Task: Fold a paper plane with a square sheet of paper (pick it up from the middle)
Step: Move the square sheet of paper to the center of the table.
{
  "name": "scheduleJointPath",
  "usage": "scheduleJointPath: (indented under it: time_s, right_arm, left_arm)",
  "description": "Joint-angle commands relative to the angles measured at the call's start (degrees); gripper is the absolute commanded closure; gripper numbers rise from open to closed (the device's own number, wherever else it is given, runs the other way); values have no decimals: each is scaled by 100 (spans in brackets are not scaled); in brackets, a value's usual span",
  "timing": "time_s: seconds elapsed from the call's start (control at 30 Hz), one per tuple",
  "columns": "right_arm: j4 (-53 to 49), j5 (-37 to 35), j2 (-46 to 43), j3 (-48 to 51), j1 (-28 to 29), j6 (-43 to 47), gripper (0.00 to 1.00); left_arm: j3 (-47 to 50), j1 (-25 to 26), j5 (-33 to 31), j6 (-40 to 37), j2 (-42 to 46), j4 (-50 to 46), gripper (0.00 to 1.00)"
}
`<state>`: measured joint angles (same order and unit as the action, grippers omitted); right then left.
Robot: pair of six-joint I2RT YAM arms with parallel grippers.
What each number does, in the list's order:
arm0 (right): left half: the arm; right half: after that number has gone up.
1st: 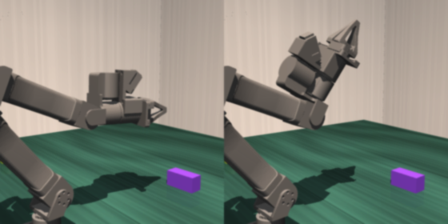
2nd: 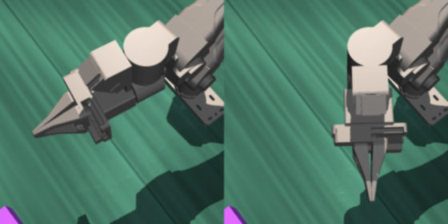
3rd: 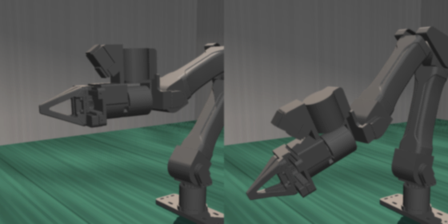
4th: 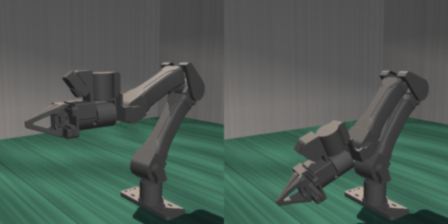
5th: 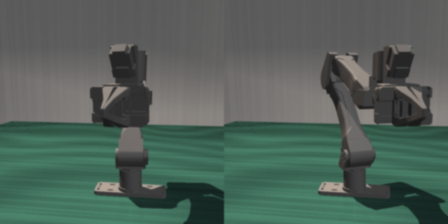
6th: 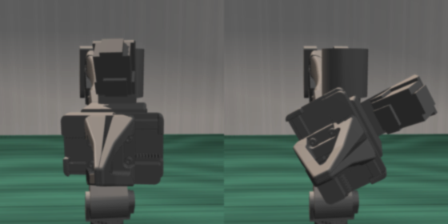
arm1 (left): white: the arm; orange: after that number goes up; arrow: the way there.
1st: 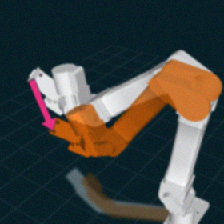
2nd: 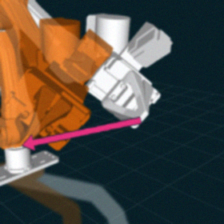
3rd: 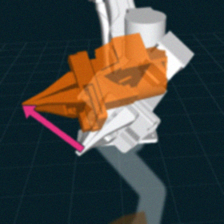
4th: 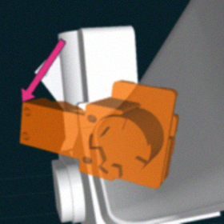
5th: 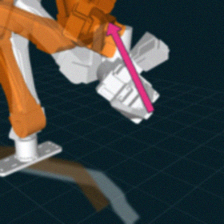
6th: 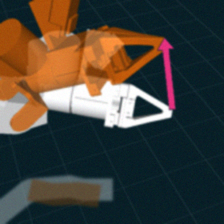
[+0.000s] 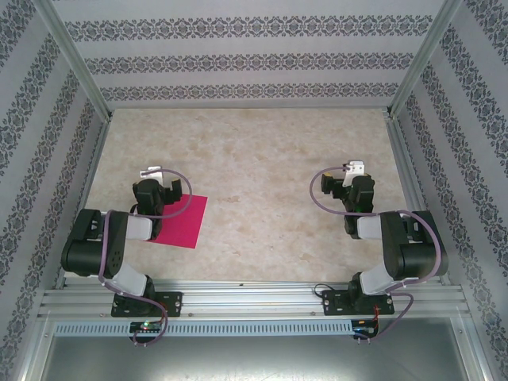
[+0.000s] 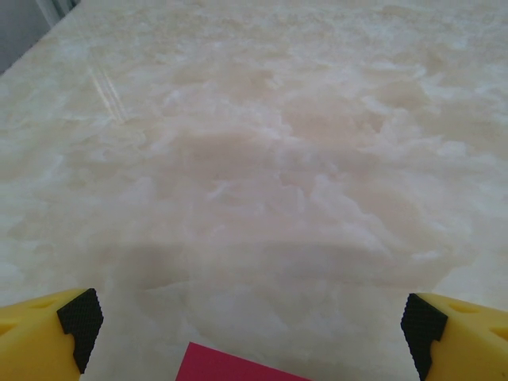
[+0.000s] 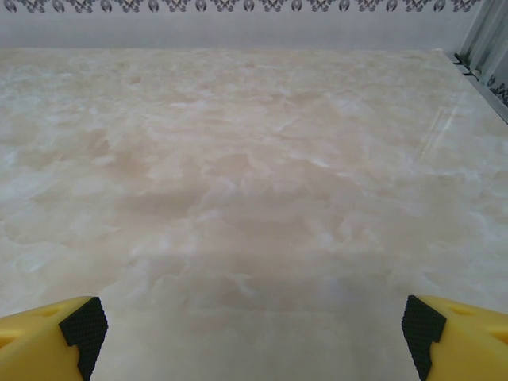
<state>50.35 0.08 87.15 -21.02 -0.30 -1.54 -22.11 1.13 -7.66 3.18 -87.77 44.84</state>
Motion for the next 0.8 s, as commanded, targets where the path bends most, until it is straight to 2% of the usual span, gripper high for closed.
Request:
scheduleJointPath:
  time_s: [0.0, 0.1, 0.23, 0.33, 0.4, 0.43, 0.47, 0.5, 0.57, 0.63, 0.7, 0.77]
  right_arm:
    - [62, 289, -79, -113, -39, -65, 2]
    - [44, -155, -249, -61, 118, 4, 2]
    - [-725, -531, -854, -201, 359, 133, 2]
    - [-2615, -616, -1610, -740, 368, -379, 2]
    - [-4114, -697, -2006, -1349, 371, -1192, 2]
    - [-4918, -702, -2147, -1684, 366, -1797, 2]
    - [-5762, -595, -2252, -2089, 355, -2365, 2]
    - [-6351, -397, -2290, -2333, 339, -2488, 2]
    - [-6760, 396, -2366, -2443, 307, -2751, 3]
    - [-6855, 1361, -2431, -2479, 301, -2983, 6]
    - [-6828, 1973, -2529, -2454, 426, -3187, 8]
    - [-6853, 1935, -2650, -2371, 695, -3384, 3]
  left_arm:
    - [-283, -23, -126, 47, 727, -768, 0]
    - [-263, -26, -85, 258, 1346, -1326, 0]
    - [-708, -46, -97, 842, 2064, -2776, 0]
    - [-1363, -51, 93, 1415, 2432, -4251, 0]
    - [-1755, -52, 59, 2118, 2542, -5186, 0]
    - [-1906, -51, 254, 2516, 2528, -5631, 0]
    - [-2027, -60, 779, 2522, 2493, -5830, 0]
    - [-2110, -60, 1410, 2384, 2430, -5951, 0]
    - [-2286, -54, 2598, 2446, 2218, -6311, 0]
    - [-2263, -26, 3444, 2495, 2050, -6447, 0]
    - [-2198, -7, 3540, 2621, 1980, -6701, 0]
    - [-2106, 18, 3551, 2666, 2019, -6954, 0]
